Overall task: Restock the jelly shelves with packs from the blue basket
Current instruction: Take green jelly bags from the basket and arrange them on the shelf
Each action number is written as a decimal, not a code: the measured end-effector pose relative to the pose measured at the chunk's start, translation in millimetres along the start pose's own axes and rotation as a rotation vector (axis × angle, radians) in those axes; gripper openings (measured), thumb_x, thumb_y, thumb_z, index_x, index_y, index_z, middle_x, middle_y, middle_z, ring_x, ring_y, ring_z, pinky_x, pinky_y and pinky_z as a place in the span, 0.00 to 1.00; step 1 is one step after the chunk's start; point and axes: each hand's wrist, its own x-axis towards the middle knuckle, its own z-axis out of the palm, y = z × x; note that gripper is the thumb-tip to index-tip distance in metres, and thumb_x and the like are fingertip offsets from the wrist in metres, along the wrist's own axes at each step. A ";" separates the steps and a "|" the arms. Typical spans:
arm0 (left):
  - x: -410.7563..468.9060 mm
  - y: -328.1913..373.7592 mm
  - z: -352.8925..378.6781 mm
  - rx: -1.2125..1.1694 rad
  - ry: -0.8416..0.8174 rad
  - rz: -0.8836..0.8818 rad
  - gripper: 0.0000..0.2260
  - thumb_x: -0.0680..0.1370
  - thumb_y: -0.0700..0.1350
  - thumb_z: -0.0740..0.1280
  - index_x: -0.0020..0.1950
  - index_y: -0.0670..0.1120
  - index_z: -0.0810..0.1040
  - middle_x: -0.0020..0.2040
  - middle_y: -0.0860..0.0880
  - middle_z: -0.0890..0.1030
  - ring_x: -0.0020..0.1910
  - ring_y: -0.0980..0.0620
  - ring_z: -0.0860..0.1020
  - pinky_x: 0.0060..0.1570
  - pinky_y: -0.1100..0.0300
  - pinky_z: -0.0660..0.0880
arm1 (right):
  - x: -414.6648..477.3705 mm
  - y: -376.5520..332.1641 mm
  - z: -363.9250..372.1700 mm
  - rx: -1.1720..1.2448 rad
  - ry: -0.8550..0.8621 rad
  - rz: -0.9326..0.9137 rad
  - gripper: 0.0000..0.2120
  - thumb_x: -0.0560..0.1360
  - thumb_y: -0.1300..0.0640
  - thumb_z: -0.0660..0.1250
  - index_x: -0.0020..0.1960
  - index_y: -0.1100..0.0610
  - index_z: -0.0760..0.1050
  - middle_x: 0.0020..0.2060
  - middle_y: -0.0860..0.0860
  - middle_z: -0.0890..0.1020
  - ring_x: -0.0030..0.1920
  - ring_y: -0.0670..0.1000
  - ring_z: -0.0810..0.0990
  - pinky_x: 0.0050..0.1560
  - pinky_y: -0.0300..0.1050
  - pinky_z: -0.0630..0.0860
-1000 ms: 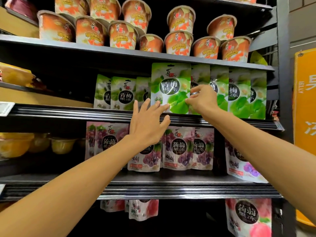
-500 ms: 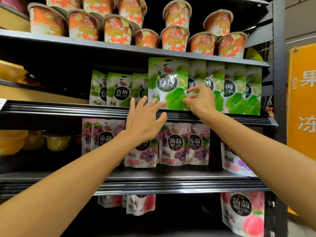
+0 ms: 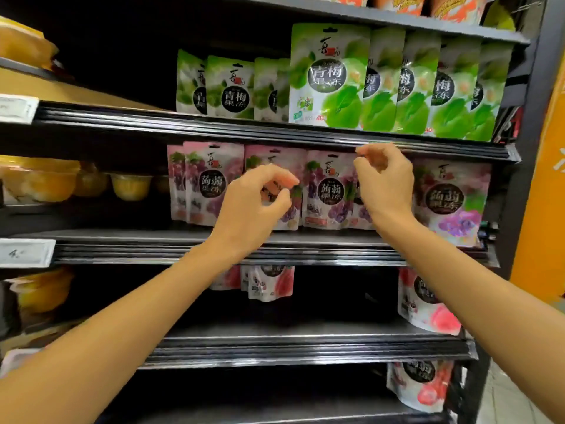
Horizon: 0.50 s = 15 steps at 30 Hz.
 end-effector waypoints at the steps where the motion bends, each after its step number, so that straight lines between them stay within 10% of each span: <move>1: -15.1 -3.8 -2.0 -0.027 -0.024 -0.031 0.07 0.78 0.37 0.66 0.52 0.47 0.82 0.46 0.57 0.81 0.42 0.58 0.76 0.45 0.70 0.72 | -16.7 5.2 -1.7 0.018 -0.012 0.022 0.08 0.73 0.64 0.66 0.47 0.54 0.79 0.37 0.41 0.78 0.34 0.33 0.74 0.38 0.26 0.70; 9: -194.2 -54.3 -1.7 -0.186 -0.203 -0.419 0.07 0.79 0.38 0.67 0.49 0.49 0.82 0.46 0.54 0.84 0.45 0.52 0.81 0.45 0.59 0.78 | -204.7 73.7 -27.1 0.014 -0.237 0.421 0.11 0.71 0.57 0.66 0.40 0.41 0.79 0.32 0.42 0.79 0.32 0.43 0.75 0.31 0.35 0.70; 15: -400.7 -99.9 22.1 -0.255 -0.383 -0.926 0.09 0.77 0.33 0.66 0.48 0.46 0.81 0.43 0.54 0.82 0.36 0.62 0.76 0.40 0.70 0.72 | -417.3 147.1 -56.7 -0.161 -0.440 0.885 0.09 0.77 0.63 0.66 0.43 0.52 0.80 0.31 0.46 0.79 0.31 0.44 0.75 0.35 0.40 0.73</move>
